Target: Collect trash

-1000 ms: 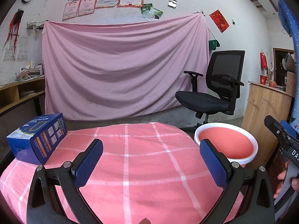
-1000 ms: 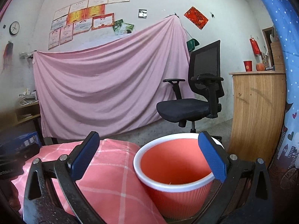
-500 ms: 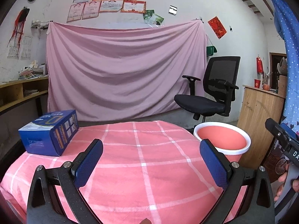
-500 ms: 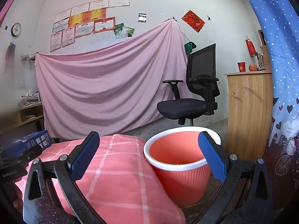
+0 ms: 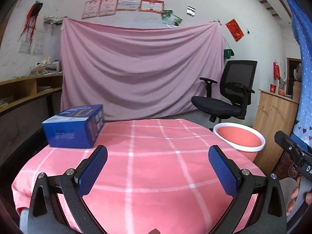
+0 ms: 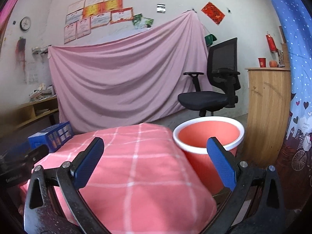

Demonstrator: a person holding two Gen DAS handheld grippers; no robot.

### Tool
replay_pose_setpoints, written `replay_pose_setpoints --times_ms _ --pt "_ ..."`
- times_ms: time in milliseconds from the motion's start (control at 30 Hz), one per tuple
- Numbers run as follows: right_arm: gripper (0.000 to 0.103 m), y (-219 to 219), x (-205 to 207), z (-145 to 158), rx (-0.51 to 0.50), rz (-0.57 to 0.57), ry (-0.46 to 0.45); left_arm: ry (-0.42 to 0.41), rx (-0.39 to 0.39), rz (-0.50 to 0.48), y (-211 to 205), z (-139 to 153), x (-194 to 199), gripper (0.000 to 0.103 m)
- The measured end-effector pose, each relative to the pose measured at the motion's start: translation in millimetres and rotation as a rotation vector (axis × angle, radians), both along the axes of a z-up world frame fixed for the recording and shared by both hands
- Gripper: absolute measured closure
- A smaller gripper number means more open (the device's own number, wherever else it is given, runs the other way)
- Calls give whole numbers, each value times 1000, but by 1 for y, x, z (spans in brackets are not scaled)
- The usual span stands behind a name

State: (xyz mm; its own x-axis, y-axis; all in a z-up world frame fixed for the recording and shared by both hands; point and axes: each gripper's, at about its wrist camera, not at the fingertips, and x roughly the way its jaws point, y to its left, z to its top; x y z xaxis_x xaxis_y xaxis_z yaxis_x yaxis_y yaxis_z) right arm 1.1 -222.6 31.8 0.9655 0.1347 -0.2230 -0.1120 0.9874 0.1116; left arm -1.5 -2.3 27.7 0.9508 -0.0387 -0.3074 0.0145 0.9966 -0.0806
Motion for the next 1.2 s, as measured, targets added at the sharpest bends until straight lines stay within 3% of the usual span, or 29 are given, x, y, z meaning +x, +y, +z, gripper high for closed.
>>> replay_pose_setpoints --times_ms 467,633,1200 --pt "0 17 7 -16 -68 -70 23 26 29 1 5 -22 -4 2" --pt "0 13 12 -19 -64 -85 25 -6 20 28 7 -25 0 2" --pt "0 19 7 -18 -132 -144 -71 -66 -6 85 13 -27 -3 2"
